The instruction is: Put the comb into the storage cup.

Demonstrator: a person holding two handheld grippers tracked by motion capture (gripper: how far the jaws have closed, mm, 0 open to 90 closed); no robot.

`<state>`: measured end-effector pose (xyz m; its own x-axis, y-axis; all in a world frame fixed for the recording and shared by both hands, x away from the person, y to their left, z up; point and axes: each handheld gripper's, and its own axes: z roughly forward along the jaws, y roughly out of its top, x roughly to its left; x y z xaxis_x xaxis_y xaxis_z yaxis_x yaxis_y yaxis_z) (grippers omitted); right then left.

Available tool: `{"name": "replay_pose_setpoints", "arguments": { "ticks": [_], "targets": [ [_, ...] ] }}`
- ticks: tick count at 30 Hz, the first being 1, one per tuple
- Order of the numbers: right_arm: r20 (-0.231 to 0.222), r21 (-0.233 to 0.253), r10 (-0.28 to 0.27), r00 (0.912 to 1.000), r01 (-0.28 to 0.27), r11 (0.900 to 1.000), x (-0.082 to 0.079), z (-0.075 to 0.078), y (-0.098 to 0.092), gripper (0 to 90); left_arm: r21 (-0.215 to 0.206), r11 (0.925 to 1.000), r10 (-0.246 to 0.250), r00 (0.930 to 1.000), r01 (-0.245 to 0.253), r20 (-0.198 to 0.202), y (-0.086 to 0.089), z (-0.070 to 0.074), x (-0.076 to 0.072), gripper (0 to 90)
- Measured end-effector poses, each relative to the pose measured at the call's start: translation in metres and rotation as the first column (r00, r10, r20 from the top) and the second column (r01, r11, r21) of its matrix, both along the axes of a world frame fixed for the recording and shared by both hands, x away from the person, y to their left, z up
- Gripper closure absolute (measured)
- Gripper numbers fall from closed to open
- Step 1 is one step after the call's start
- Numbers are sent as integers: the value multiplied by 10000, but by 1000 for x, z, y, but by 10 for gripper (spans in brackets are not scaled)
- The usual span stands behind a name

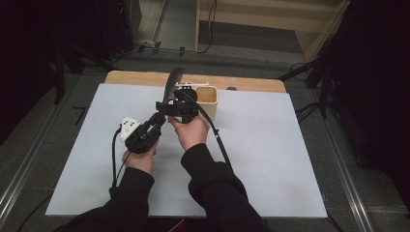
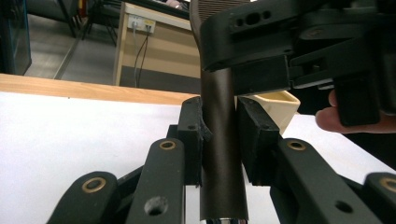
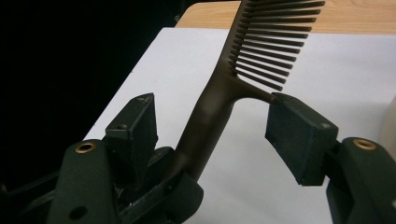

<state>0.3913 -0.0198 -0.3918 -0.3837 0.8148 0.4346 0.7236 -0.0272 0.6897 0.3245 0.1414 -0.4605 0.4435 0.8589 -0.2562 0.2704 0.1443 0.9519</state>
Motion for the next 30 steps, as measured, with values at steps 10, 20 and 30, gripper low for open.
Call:
{"name": "replay_pose_setpoints", "arguments": {
  "ticks": [10, 20, 30],
  "targets": [
    [-390, 1, -370, 9986, 370, 9993, 8, -5, 10, 470, 11, 10000, -46, 10000, 46, -11, -2, -1, -1, 728],
    [-1143, 353, -804, 9902, 850, 9958, 12, -7, 7, 648, -36, 9998, -221, 9997, 220, -122, -5, -3, -1, 728],
    [-1201, 427, -722, 9901, 778, 9961, 11, -6, 8, 682, -189, 9993, -330, 9990, 325, -292, -4, -3, -1, 724]
  ]
}}
